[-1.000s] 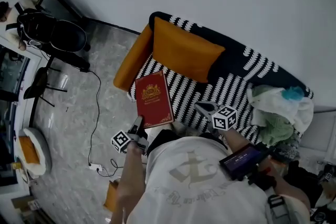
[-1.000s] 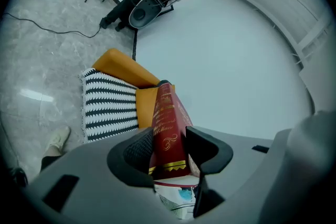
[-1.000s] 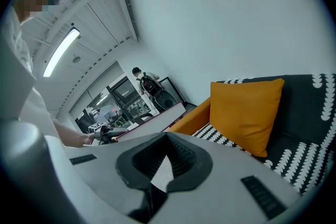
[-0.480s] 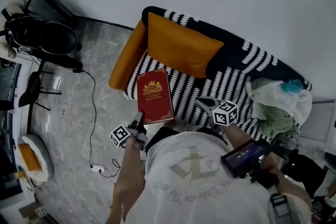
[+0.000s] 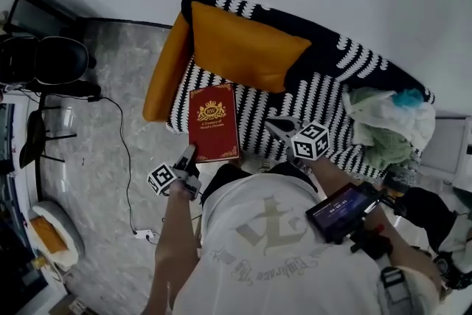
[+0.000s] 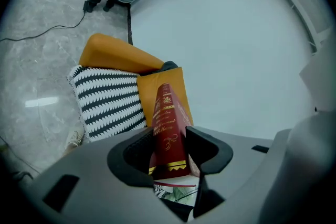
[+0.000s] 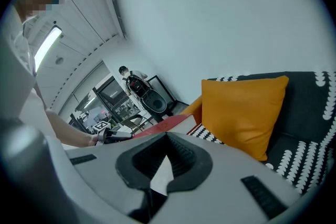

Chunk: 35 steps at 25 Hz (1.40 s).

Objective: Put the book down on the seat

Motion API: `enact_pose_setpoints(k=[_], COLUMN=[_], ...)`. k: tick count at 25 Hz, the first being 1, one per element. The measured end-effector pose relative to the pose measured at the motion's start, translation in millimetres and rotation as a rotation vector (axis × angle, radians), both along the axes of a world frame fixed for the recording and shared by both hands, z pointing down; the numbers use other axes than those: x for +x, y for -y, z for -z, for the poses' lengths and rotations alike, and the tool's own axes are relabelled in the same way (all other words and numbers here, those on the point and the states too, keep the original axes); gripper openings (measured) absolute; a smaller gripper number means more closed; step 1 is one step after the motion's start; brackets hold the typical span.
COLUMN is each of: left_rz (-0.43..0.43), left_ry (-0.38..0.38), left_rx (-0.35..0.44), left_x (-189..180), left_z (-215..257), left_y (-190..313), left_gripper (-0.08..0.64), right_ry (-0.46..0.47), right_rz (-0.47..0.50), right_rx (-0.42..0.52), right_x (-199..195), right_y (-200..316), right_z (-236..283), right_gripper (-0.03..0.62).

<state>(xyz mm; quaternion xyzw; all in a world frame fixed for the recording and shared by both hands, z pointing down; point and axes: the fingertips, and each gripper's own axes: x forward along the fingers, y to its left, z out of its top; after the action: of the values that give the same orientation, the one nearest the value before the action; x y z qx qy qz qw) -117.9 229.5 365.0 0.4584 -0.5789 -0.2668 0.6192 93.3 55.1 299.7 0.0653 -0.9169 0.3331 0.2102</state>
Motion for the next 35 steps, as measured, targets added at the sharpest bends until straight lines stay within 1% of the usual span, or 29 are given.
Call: enact_pose_setpoints(k=[4, 7, 12, 19, 21, 26, 32, 35], left_rz=[-0.093, -0.135, -0.238, -0.326, -0.352, -0.401, -0.445, -0.469], left_ry=[-0.017, -0.038, -0.001, 0.012, 0.011, 0.015, 0.054, 0.052], left_rx=[-0.026, -0.047, 0.009, 0.019, 0.017, -0.022, -0.047, -0.051], left_x=[-1.8, -6.9, -2.3, -4.8, -6.5, -12.4, -14.1, -6.6], left_z=[-10.6, -9.8, -14.0, -20.5, -27.7, -48.5, -67.3, -80.2], left_y=[14.7, 30.1, 68.7, 93.0, 95.4, 90.5, 84.2, 81.3], left_gripper=[0.202, 0.202, 0.202, 0.202, 0.202, 0.202, 0.201, 0.201], right_ry=[-0.027, -0.025, -0.011, -0.023, -0.027, -0.038, -0.062, -0.075], right_rz=[-0.047, -0.086, -0.153, -0.235, -0.254, -0.290, -0.296, -0.297], right_rx=[0.000, -0.006, -0.014, -0.004, 0.001, 0.014, 0.016, 0.006], right_x=[-0.7, -9.5, -7.7, -9.6, -12.1, -20.4, -24.2, -20.4], right_y=[4.0, 9.3, 25.9, 36.4, 40.0, 46.0, 42.5, 38.1], right_z=[-5.2, -8.0, -3.4, -4.7, -6.3, -7.2, -13.0, -22.8], right_gripper=[0.014, 0.014, 0.015, 0.015, 0.014, 0.015, 0.014, 0.015])
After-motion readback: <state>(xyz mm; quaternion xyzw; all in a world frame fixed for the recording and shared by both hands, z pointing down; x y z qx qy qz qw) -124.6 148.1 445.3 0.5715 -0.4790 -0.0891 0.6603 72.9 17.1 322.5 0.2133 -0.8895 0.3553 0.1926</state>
